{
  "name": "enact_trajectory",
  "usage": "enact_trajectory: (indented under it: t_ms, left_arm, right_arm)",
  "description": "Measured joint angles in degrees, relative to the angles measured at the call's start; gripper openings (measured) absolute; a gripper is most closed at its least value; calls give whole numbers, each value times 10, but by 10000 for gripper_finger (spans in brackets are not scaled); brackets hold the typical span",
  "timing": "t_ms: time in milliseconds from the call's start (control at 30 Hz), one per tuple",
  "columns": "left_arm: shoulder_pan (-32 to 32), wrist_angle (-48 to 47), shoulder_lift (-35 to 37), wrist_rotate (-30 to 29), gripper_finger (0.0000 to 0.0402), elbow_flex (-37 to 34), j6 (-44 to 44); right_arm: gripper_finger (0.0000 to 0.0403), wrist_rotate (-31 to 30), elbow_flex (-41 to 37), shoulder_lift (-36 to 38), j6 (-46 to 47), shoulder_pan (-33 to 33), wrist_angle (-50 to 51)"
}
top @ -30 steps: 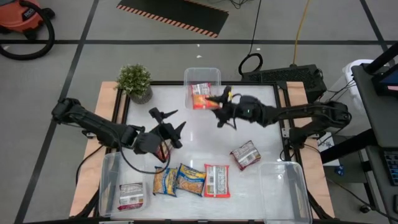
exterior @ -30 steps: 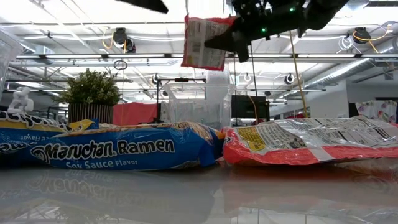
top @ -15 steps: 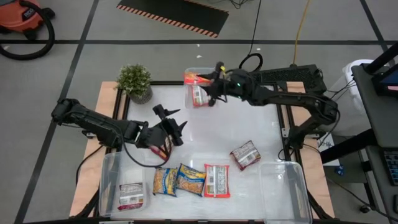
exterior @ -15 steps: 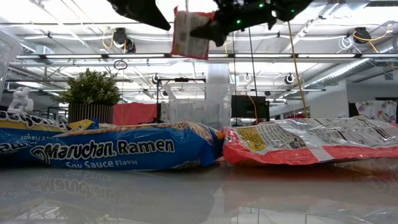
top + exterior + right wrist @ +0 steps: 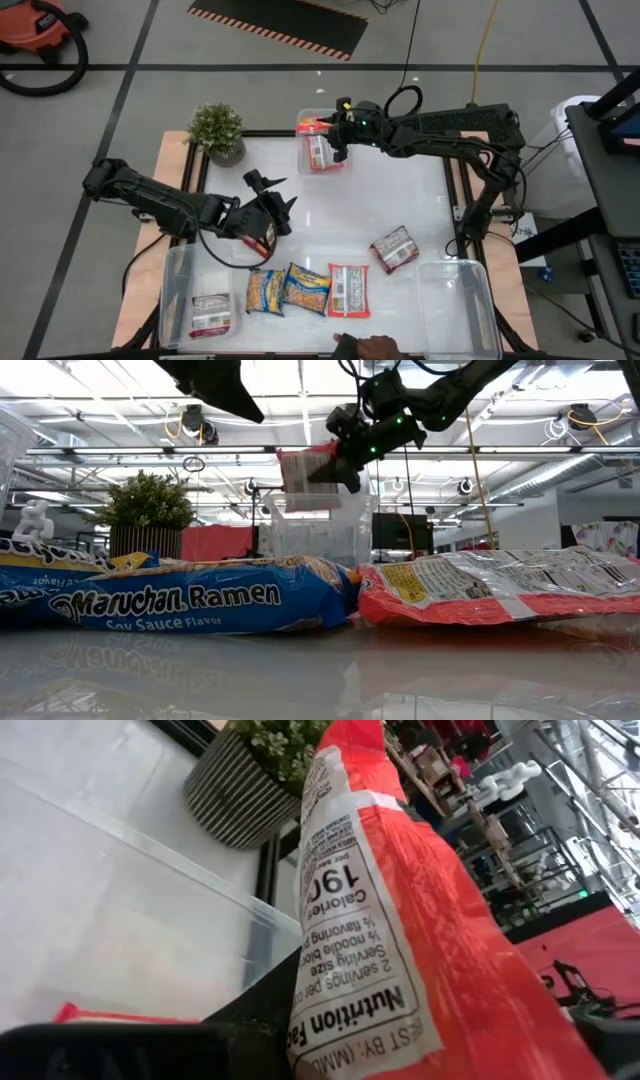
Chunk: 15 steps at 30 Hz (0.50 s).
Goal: Sort Maruchan noodles
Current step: Put the top orange noodle pack into the top transparent bin
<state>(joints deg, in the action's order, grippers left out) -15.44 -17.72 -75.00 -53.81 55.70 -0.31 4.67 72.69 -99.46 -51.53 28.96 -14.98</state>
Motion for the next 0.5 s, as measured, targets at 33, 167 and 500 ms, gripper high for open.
enact_trajectory:
  t_ms: [33, 167, 500]
  left_arm:
    - [0, -2, 0, 0, 280, 0, -3]
    - [0, -6, 0, 0, 280, 0, -3]
    - [0, -5, 0, 0, 280, 0, -14]
  right_arm:
    - [128, 0, 0, -1, 2, -1, 2]
    - [128, 1, 0, -8, 14, 0, 16]
    - [147, 1, 0, -8, 37, 20, 65]
